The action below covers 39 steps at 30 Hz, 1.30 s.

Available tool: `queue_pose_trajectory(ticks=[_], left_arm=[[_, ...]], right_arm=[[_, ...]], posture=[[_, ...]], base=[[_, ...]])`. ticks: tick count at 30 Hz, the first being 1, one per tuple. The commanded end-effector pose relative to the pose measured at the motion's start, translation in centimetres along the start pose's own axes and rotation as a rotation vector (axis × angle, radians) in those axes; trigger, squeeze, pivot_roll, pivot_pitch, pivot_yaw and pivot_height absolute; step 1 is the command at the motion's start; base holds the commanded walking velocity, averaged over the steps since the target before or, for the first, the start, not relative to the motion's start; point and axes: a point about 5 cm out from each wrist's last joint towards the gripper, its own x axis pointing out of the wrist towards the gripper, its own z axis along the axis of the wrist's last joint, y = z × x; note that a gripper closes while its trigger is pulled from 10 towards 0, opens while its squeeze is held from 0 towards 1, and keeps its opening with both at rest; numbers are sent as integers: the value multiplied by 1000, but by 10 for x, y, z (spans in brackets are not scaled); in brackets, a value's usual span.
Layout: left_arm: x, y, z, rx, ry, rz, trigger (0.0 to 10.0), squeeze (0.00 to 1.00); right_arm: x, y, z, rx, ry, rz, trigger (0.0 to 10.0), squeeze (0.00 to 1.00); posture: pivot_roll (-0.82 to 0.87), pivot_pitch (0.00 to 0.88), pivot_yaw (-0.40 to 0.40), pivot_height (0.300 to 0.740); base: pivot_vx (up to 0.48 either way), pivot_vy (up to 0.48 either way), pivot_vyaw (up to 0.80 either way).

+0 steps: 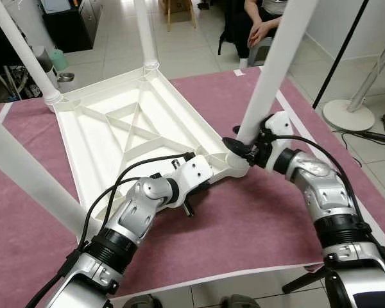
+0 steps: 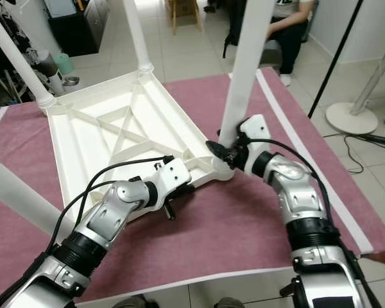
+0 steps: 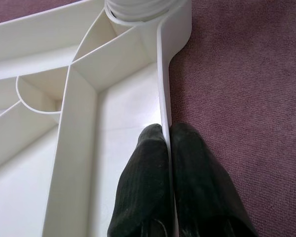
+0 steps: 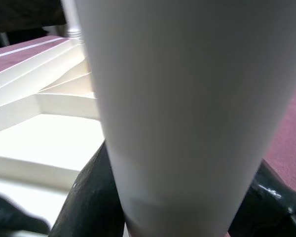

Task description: Building children table

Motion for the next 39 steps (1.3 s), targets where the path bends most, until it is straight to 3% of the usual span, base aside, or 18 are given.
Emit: queue_pose_trajectory(ticks=[1,7,20,22,23,24,25,27,33,39], left_arm=[[-1,-2,-17,-18,77,22,0,0],[-1,-4,-17,-19,76,18,0,0],[0,-4,-17,-23,75,21,0,0],[0,-4,-18,-23,75,21,0,0],[0,-4,-18,-23,75,21,0,0],[0,-4,-17,-22,74,19,0,0],[0,-4,-17,-22,74,19,0,0],[2,-4,-16,-21,71,18,0,0],[2,-4,-16,-19,70,18,0,0],[2,-4,-16,-20,71,19,0,0]], right_arm=[[0,3,-24,48,116,-36,0,0],[8,6,-32,100,181,-136,0,0],[9,17,-40,31,170,-296,0,0],[10,21,-46,37,173,-466,0,0],[10,21,-46,37,173,-466,0,0],[11,23,-48,60,172,-570,0,0],[11,23,-48,60,172,-570,0,0],[15,31,-50,102,168,-711,0,0],[20,40,-48,113,163,-814,0,0],[23,43,-43,105,140,-837,0,0]], posture=[[-9,0,131,740],[-13,0,132,740],[-14,0,121,740],[-14,0,121,740],[-14,0,121,740],[-22,0,124,740],[-22,0,124,740],[-21,0,125,740],[-20,0,125,740],[-19,0,123,740]], base=[[0,0,0],[0,0,0],[0,0,0],[0,0,0],[0,0,0],[0,0,0],[0,0,0],[0,0,0],[0,0,0],[0,0,0]])
